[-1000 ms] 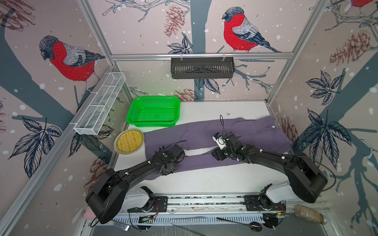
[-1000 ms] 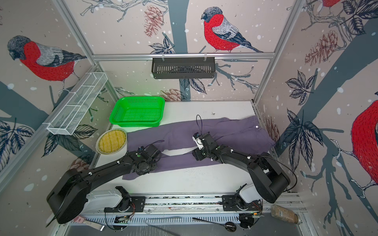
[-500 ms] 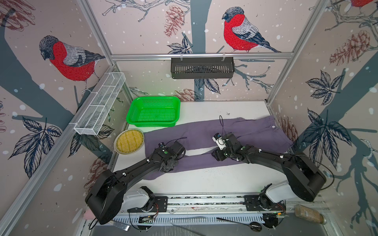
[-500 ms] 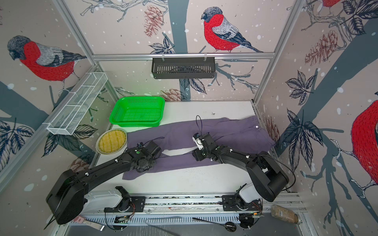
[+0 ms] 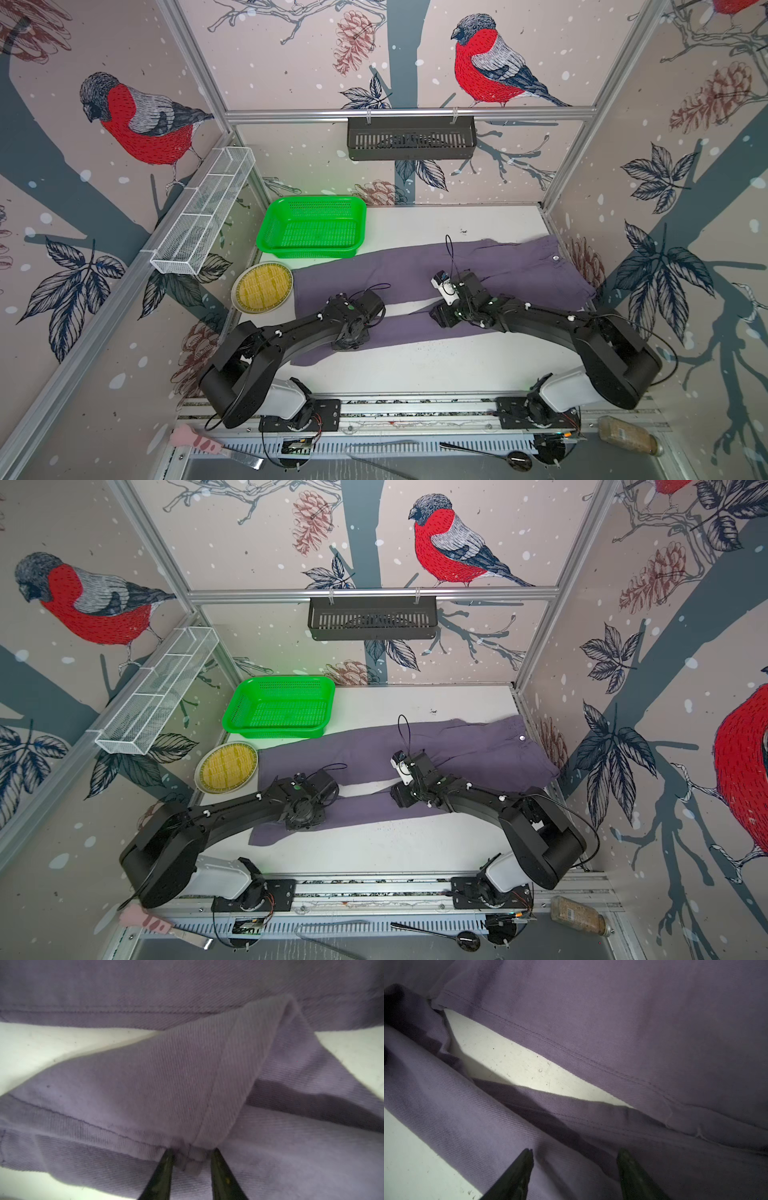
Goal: Fold and stack the trousers
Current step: Smooth out the trousers at the center of the table.
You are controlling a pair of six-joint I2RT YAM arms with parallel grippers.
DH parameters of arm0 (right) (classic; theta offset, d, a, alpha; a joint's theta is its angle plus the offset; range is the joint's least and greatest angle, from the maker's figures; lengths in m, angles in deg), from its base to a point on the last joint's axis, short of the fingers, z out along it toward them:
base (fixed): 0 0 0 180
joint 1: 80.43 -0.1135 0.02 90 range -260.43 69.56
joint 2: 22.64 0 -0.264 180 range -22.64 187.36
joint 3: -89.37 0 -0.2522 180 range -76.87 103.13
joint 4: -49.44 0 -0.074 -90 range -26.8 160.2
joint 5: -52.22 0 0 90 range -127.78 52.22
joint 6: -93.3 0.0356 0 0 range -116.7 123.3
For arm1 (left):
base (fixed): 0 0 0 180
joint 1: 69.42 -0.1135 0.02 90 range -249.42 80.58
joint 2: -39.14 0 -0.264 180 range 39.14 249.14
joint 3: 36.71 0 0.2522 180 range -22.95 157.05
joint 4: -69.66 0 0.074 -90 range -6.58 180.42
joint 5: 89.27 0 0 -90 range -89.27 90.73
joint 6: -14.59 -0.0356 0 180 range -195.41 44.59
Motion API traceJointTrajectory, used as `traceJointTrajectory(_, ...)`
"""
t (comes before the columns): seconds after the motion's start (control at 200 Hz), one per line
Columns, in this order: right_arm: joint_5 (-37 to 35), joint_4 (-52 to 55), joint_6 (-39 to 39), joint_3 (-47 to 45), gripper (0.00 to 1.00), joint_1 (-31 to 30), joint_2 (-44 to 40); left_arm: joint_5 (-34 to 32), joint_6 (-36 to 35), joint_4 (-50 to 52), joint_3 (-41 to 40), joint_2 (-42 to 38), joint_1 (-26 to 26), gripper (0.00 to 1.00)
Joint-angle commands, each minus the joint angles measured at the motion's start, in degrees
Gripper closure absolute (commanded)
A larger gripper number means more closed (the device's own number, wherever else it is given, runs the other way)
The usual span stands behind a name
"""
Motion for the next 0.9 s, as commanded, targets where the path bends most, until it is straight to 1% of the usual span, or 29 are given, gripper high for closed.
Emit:
traceJointTrajectory(0.0,0.4,-0.7,0.5,0.3,0.33,0.1,-0.3,-2.4,-1.8,1.8,0.3,1.4,0.1,0.72)
traceJointTrajectory(0.06,0.4,-0.8,0.5,0.3,0.33,0.1,-0.3,-2.7,-2.0,2.2,0.1,2.0,0.1,0.73)
traceJointTrajectory(0.16,0.4,-0.8,0.5,0.3,0.33,0.1,0.0,-3.4,-2.1,2.6,0.4,2.1,0.1,0.85)
traceJointTrajectory(0.4,0.4,-1.0,0.5,0.3,0.33,0.1,0.0,-7.1,-2.1,7.9,3.7,0.7,0.1,1.00)
traceJointTrajectory(0.54,0.4,-1.1,0.5,0.3,0.33,0.1,0.2,-8.6,-1.7,12.2,6.4,-1.3,0.1,1.00)
traceJointTrajectory(0.625,0.5,-0.9,0.5,0.6,0.33,0.2,0.4,-8.9,-1.3,15.6,8.6,-4.0,0.5,1.00)
traceJointTrajectory(0.73,0.9,-0.8,0.5,1.5,0.33,0.5,1.0,-5.9,-3.8,18.1,11.1,-7.6,0.6,1.00)
traceJointTrajectory(0.82,1.9,-0.8,0.3,2.6,0.33,0.8,1.6,3.0,-9.7,16.5,13.5,-9.9,0.7,1.00)
traceJointTrajectory(0.895,3.4,-0.8,-0.3,3.8,0.33,1.0,1.8,5.4,-13.7,18.4,16.3,-11.4,1.0,1.00)
